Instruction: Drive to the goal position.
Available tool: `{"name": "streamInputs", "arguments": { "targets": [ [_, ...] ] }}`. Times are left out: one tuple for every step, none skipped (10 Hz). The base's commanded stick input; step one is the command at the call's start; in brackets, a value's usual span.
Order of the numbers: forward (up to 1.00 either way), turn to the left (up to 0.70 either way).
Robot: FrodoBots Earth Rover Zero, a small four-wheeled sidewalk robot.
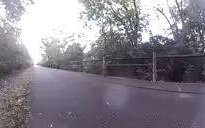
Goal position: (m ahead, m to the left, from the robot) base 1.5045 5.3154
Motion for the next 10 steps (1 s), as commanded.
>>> {"name": "streamInputs", "arguments": {
  "targets": [
    [0.00,0.50],
    [0.00,0.67],
    [0.56,0.42],
    [0.70,0.35],
    [0.70,0.35],
    [0.70,0.35],
    [0.70,0.35],
    [0.70,0.35],
    [0.70,0.35],
    [0.70,0.35]
  ]
}}
